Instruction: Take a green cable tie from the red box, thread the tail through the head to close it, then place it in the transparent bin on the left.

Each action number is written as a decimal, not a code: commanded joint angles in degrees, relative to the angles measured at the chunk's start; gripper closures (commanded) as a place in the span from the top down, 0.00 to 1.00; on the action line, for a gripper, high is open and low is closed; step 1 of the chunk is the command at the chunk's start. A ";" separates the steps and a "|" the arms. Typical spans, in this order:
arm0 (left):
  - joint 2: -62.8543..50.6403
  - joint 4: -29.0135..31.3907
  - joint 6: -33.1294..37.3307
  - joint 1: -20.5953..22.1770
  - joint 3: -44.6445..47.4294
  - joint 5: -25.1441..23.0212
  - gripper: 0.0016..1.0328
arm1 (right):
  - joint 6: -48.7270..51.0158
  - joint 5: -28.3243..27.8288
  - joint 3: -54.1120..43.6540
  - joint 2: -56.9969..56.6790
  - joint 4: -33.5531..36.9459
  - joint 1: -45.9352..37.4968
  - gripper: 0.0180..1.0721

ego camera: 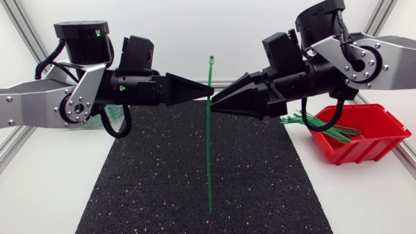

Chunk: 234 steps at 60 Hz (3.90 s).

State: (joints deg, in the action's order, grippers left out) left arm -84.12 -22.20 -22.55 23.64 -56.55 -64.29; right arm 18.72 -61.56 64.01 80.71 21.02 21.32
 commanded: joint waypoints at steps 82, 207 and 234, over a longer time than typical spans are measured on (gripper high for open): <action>2.11 -2.85 -1.80 -2.46 0.13 -1.54 0.34 | -2.11 -1.11 -0.46 2.17 -1.86 2.50 0.05; -0.35 0.05 1.80 -1.84 -1.63 -3.03 0.09 | -1.76 -1.37 -0.29 5.34 -0.71 2.41 0.05; 0.18 0.57 2.24 -1.93 -1.28 -2.68 0.04 | -1.67 -1.46 -0.90 4.72 -0.89 1.88 0.05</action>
State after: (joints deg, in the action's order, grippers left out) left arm -84.79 -21.89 -20.95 21.45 -58.46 -67.00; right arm 17.12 -62.48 64.51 85.95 19.70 23.53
